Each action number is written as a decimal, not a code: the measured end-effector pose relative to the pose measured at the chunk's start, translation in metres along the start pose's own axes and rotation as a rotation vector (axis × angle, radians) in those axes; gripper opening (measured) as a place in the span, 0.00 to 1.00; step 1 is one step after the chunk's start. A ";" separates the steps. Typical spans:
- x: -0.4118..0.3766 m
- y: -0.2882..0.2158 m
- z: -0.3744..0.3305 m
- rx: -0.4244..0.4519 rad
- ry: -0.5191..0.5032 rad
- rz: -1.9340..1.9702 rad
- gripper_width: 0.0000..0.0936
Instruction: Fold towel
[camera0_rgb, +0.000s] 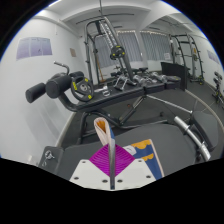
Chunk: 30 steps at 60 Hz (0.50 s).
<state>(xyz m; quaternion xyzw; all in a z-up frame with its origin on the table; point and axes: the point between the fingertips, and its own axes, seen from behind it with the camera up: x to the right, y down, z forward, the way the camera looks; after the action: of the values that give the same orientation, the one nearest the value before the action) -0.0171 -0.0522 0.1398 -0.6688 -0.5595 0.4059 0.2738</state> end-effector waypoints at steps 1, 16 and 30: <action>0.010 0.001 0.002 -0.005 0.011 -0.003 0.03; 0.121 0.067 0.057 -0.114 0.125 -0.004 0.07; 0.132 0.056 0.010 -0.061 0.163 -0.102 0.92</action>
<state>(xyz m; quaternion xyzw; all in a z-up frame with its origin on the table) 0.0096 0.0621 0.0570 -0.6781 -0.5808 0.3183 0.3185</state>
